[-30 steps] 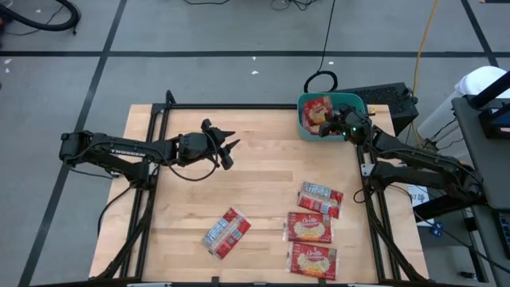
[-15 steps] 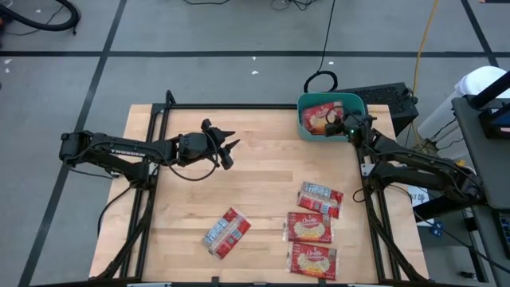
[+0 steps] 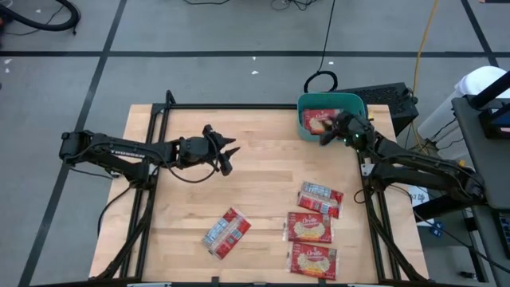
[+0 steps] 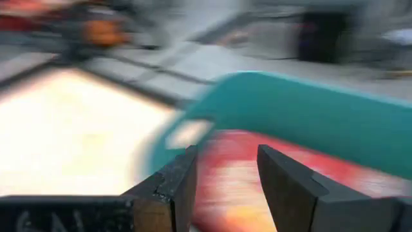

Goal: Sort popcorn bags into baskets
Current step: Put the red popcorn bag into the blue bin

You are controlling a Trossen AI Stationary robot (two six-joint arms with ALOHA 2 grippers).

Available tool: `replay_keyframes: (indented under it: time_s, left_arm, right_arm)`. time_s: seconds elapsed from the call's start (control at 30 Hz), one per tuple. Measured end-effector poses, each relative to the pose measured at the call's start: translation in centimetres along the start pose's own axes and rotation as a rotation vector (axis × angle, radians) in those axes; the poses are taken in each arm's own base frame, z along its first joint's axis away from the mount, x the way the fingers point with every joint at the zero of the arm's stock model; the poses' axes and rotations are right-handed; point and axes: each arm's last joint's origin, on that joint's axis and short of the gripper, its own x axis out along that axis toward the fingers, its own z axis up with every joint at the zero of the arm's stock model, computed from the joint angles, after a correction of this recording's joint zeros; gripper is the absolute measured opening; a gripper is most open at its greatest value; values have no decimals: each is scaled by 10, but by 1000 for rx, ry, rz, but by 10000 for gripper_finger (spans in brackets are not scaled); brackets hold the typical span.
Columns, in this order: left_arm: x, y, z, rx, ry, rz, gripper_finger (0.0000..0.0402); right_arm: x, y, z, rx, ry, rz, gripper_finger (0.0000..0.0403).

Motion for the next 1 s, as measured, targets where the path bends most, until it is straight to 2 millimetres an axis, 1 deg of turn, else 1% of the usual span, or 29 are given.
replay_keyframes:
  time_s: [0.1,0.23,0.33,0.43,0.53,0.63,0.73,0.87,1.0]
  left_arm:
    - [-4,-7,-10,-33,88,-35,157]
    - [-14,-23,-26,-88,227,-80,157]
    - [-27,-42,-35,-119,289,-137,157]
    - [-45,-66,-41,-135,309,-217,157]
    - [-63,-89,-49,-153,317,-282,157]
    - [-80,-110,-63,-168,363,-340,157]
    - [-90,-127,-79,-235,436,-369,170]
    - [-99,-146,-101,-302,513,-368,209]
    - [-103,-159,-124,-312,575,-348,260]
  right_arm:
    - [-8,15,-1,37,26,227,155]
    - [-19,38,-7,-23,58,458,155]
    - [-29,53,-17,-59,36,626,155]
    - [-38,66,-29,-59,-18,756,155]
    - [-47,74,-43,-64,-46,817,155]
    - [-53,81,-55,-88,-33,809,155]
    - [-57,88,-62,-113,-14,832,155]
    - [-63,98,-68,-123,-8,897,155]
    - [-67,106,-76,-125,23,943,155]
